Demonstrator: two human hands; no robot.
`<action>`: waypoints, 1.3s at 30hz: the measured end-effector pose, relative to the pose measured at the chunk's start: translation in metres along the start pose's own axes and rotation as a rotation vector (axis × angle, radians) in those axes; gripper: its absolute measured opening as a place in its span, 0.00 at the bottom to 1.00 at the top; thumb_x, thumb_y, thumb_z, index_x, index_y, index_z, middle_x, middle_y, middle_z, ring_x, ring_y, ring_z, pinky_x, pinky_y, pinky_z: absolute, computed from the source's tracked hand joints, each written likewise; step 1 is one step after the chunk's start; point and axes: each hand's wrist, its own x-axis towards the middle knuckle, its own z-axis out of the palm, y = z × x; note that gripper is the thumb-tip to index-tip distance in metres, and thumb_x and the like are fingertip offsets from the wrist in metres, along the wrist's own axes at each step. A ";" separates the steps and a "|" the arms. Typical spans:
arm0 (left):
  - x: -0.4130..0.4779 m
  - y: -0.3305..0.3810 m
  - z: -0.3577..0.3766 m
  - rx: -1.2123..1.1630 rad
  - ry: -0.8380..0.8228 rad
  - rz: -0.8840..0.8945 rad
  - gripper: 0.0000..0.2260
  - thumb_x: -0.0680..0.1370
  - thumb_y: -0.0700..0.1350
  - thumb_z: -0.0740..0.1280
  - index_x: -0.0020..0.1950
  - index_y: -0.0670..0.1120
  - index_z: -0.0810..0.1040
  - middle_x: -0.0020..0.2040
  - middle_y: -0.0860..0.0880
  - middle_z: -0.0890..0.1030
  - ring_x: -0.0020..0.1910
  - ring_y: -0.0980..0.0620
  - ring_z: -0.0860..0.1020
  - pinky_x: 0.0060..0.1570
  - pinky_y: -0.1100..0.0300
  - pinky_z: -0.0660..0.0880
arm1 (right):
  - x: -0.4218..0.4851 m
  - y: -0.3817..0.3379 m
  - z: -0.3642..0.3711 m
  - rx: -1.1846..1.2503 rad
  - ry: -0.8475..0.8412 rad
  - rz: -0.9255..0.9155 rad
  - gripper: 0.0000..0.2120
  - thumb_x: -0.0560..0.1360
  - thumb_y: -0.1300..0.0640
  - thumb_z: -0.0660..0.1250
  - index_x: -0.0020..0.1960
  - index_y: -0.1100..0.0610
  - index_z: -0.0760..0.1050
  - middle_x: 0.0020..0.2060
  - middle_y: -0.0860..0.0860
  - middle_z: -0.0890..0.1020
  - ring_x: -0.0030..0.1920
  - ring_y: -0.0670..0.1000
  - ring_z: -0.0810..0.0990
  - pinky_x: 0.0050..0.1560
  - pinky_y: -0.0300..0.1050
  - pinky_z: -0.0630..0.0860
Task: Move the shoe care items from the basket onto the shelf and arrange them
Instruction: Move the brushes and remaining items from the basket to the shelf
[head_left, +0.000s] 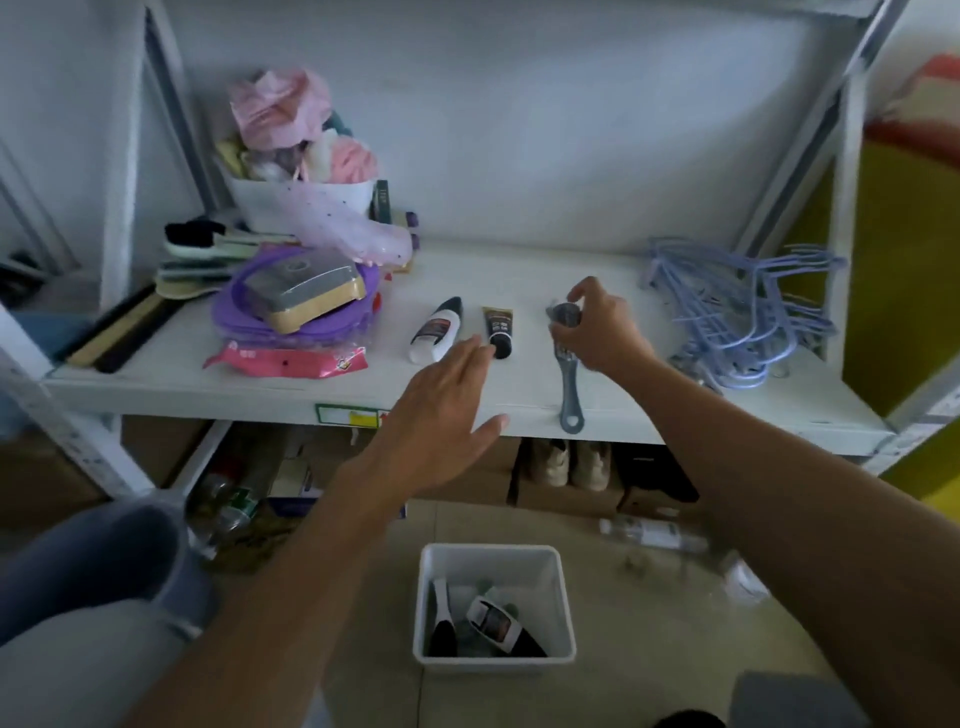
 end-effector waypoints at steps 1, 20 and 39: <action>0.002 -0.006 0.002 0.014 -0.016 -0.008 0.36 0.82 0.60 0.60 0.83 0.47 0.46 0.83 0.48 0.46 0.82 0.51 0.47 0.79 0.50 0.54 | 0.011 0.001 0.011 -0.005 -0.026 0.031 0.19 0.74 0.55 0.72 0.60 0.59 0.70 0.46 0.58 0.78 0.39 0.57 0.78 0.35 0.48 0.76; 0.042 -0.050 0.043 0.119 -0.010 -0.025 0.34 0.84 0.63 0.52 0.83 0.47 0.44 0.83 0.48 0.42 0.82 0.51 0.42 0.78 0.50 0.47 | 0.042 0.030 0.079 -0.332 0.002 -0.208 0.20 0.80 0.46 0.58 0.68 0.55 0.69 0.63 0.56 0.75 0.62 0.60 0.74 0.57 0.55 0.73; -0.078 -0.021 0.077 0.079 -0.196 0.031 0.29 0.83 0.58 0.58 0.80 0.46 0.58 0.79 0.48 0.57 0.75 0.46 0.63 0.68 0.46 0.70 | -0.160 0.025 0.105 -0.294 -0.360 -0.253 0.14 0.75 0.57 0.61 0.60 0.55 0.73 0.56 0.55 0.80 0.54 0.59 0.81 0.43 0.50 0.75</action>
